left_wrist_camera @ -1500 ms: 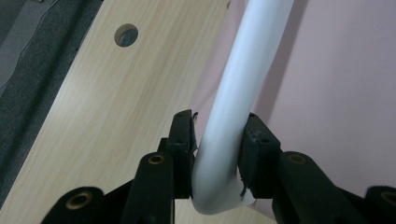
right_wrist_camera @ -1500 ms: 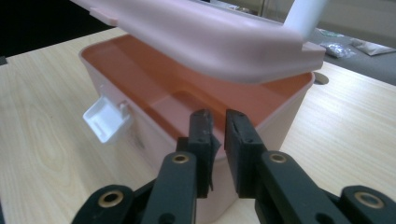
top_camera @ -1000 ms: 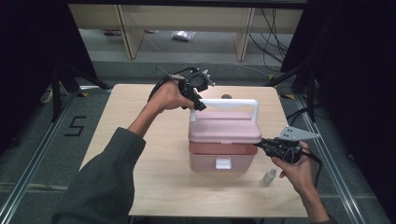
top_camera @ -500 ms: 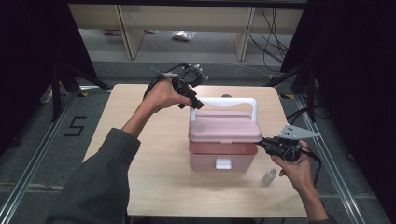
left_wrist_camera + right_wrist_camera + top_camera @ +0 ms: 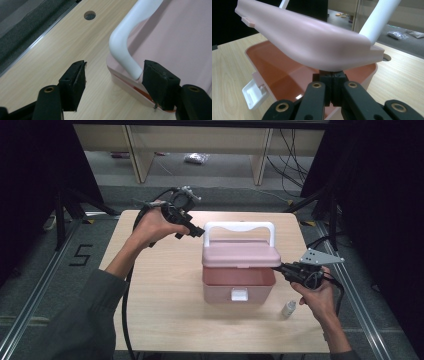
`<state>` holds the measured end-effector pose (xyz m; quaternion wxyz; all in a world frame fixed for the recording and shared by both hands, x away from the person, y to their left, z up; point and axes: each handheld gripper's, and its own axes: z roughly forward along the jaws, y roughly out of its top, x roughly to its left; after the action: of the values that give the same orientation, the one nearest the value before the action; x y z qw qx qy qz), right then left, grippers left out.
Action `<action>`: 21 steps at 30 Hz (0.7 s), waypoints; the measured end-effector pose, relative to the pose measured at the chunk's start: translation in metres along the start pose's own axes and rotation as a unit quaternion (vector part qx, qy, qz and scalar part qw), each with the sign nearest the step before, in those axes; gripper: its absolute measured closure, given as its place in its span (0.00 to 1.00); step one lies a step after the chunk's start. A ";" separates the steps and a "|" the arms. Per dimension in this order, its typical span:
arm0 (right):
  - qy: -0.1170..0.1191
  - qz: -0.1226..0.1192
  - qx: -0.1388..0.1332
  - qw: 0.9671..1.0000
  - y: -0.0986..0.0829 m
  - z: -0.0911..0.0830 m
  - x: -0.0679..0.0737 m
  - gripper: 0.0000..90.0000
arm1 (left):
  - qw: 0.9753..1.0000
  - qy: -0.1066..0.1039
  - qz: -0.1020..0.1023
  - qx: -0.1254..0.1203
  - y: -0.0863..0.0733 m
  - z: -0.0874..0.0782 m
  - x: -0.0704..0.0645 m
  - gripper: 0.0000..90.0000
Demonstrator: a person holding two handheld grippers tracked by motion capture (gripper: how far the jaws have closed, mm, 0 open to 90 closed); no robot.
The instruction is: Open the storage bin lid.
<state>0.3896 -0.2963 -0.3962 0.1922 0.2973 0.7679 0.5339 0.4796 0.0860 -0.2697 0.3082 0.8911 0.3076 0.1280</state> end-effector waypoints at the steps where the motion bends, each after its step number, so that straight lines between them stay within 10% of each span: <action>1: -0.003 0.001 0.002 1.000 0.001 -0.001 0.000 1.00 | 1.000 0.001 -0.006 0.004 -0.004 0.000 0.002 0.37; 21: -0.014 0.003 -0.003 1.000 0.019 0.000 -0.005 1.00 | 0.998 -0.029 -0.060 -0.013 -0.074 0.033 -0.004 0.34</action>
<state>0.3982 -0.2954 -0.3783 0.2021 0.3069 0.7624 0.5327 0.4551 0.1140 -0.3417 0.3357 0.8702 0.3499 0.0874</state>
